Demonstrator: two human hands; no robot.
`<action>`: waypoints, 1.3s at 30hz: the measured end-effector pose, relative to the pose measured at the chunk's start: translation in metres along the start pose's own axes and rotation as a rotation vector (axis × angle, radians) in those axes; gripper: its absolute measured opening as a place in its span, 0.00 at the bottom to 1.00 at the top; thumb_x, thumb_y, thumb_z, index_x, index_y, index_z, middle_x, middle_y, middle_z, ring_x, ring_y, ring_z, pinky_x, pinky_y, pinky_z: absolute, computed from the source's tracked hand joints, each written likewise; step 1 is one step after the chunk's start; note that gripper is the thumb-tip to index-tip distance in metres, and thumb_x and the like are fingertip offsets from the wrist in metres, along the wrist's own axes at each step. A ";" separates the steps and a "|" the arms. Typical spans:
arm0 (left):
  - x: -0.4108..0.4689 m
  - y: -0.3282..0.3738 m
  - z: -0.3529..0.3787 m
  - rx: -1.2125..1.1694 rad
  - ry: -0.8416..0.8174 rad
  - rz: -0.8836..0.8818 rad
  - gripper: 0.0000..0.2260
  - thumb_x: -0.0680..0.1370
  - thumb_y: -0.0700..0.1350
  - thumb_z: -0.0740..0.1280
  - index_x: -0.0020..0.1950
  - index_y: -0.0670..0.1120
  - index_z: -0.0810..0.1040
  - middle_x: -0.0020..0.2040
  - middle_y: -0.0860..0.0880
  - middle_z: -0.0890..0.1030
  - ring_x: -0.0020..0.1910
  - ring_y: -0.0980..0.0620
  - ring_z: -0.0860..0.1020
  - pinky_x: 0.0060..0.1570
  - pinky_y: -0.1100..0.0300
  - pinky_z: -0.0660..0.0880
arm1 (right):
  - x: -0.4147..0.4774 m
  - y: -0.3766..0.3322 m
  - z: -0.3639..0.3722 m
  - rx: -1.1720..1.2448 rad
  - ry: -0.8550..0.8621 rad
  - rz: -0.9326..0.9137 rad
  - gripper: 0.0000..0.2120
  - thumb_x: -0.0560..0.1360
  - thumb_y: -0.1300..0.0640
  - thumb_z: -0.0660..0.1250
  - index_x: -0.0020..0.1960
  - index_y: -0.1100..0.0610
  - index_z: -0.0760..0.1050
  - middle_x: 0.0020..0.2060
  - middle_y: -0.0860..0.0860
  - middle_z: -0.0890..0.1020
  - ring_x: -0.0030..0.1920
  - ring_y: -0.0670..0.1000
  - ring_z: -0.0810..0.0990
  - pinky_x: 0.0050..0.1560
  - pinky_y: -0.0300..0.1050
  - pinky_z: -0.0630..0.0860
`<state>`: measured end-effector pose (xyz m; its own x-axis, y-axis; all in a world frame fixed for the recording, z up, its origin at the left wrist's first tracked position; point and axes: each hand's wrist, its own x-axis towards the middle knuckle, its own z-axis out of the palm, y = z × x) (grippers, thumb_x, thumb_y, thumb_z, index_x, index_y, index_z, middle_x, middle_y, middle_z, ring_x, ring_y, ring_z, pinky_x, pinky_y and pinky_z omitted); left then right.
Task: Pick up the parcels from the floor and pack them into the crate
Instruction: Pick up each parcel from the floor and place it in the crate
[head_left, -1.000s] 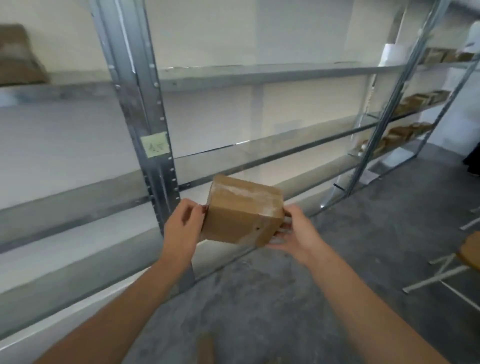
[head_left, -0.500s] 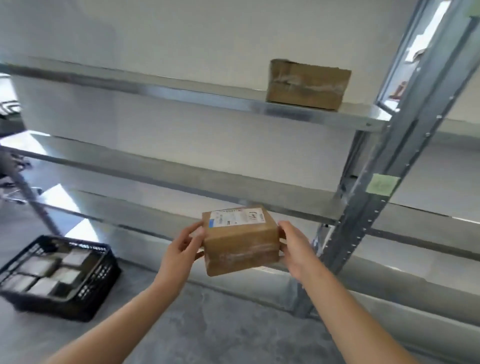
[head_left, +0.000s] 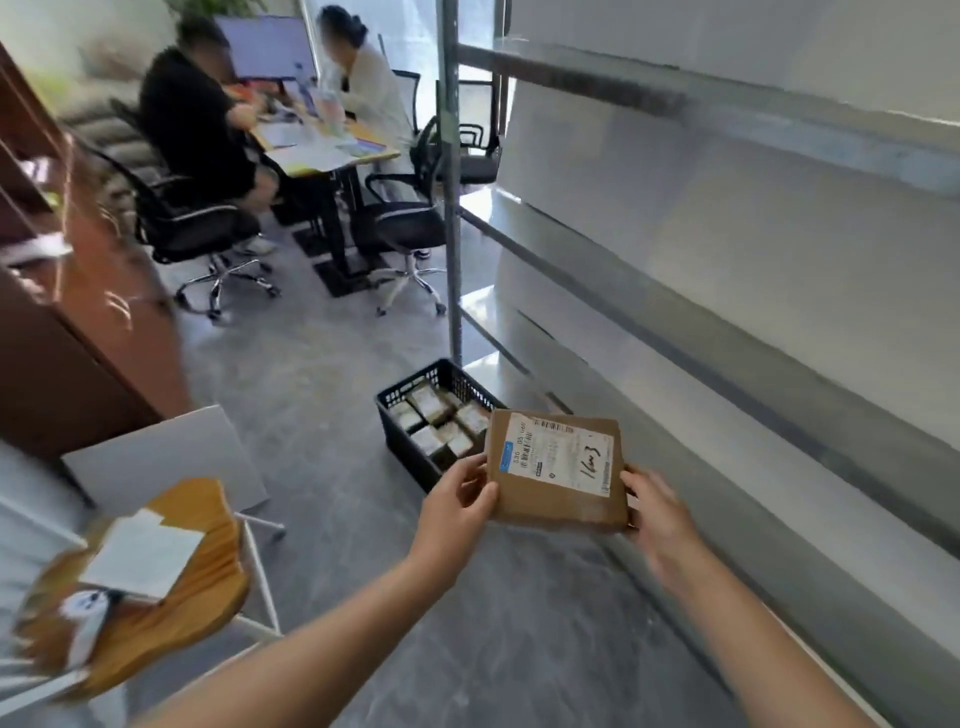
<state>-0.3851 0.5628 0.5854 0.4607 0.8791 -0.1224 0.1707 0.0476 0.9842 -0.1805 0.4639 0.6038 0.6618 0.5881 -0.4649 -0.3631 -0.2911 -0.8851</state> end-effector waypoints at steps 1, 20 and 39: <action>0.007 -0.008 -0.006 0.020 0.009 -0.018 0.15 0.78 0.40 0.68 0.64 0.51 0.77 0.56 0.56 0.82 0.57 0.60 0.80 0.60 0.54 0.77 | 0.012 0.006 0.011 -0.020 0.003 0.020 0.08 0.81 0.59 0.60 0.53 0.54 0.77 0.46 0.54 0.85 0.42 0.51 0.81 0.36 0.44 0.74; 0.288 -0.155 0.008 0.083 0.078 -0.528 0.16 0.75 0.32 0.66 0.51 0.53 0.73 0.52 0.56 0.80 0.57 0.56 0.79 0.49 0.67 0.75 | 0.319 0.048 0.147 -0.365 0.013 0.243 0.04 0.79 0.58 0.62 0.52 0.52 0.71 0.50 0.52 0.81 0.49 0.49 0.80 0.42 0.44 0.77; 0.531 -0.457 0.001 0.293 0.052 -0.796 0.37 0.73 0.43 0.74 0.74 0.61 0.56 0.57 0.46 0.80 0.54 0.44 0.80 0.49 0.48 0.81 | 0.641 0.254 0.277 -0.865 -0.245 0.157 0.12 0.79 0.52 0.65 0.61 0.51 0.69 0.53 0.46 0.78 0.52 0.48 0.77 0.42 0.38 0.70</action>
<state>-0.2175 1.0069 0.0700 0.0683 0.6568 -0.7509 0.6487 0.5427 0.5336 -0.0306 0.9761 0.0872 0.4528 0.6089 -0.6513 0.2463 -0.7875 -0.5650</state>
